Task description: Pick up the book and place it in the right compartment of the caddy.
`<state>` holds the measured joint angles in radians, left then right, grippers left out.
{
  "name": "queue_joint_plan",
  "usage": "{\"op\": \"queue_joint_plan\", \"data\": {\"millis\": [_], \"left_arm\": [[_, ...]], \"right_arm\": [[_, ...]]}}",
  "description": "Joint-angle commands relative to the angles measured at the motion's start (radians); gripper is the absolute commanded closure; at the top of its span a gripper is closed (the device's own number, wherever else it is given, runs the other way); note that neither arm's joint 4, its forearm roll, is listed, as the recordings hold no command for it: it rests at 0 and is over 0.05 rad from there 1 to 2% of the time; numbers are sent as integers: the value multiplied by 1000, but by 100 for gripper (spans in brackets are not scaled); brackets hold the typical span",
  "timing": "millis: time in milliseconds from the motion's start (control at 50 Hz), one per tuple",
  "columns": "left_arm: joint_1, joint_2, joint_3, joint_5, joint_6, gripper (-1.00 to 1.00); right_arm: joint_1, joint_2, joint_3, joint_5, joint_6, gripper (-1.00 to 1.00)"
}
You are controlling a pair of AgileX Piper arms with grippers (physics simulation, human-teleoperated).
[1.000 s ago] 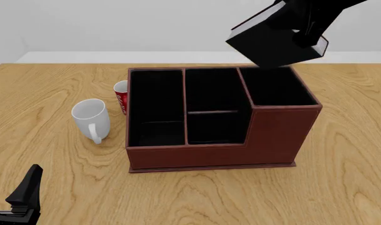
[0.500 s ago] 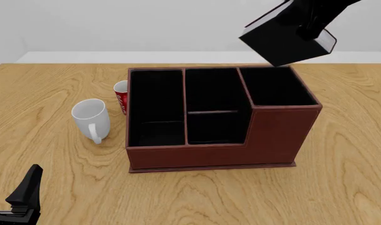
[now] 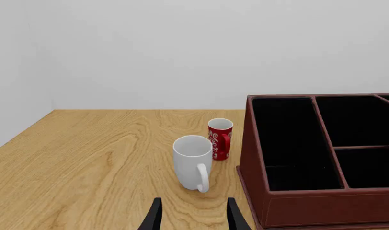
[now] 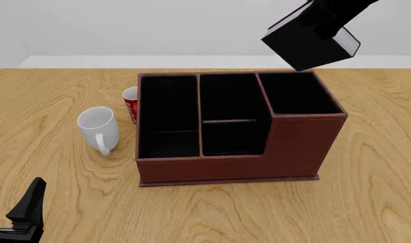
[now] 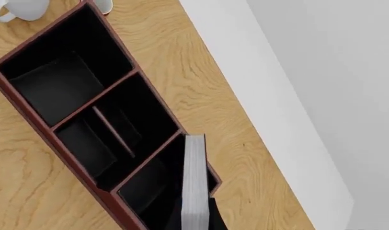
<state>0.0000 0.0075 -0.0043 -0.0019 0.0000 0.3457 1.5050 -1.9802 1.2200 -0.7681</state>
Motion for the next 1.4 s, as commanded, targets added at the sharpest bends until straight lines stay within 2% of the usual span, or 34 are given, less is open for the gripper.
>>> {"op": "queue_joint_plan", "data": {"millis": [20,840,1400], "left_arm": [[0,0,0,0,0,-100],[0,0,0,0,0,-100],[0,0,0,0,0,-100]], "right_arm": [[5,15,-21,0,35,100],[-29,41,30,0,57,100],[-42,39,74,0,94,100]]}}
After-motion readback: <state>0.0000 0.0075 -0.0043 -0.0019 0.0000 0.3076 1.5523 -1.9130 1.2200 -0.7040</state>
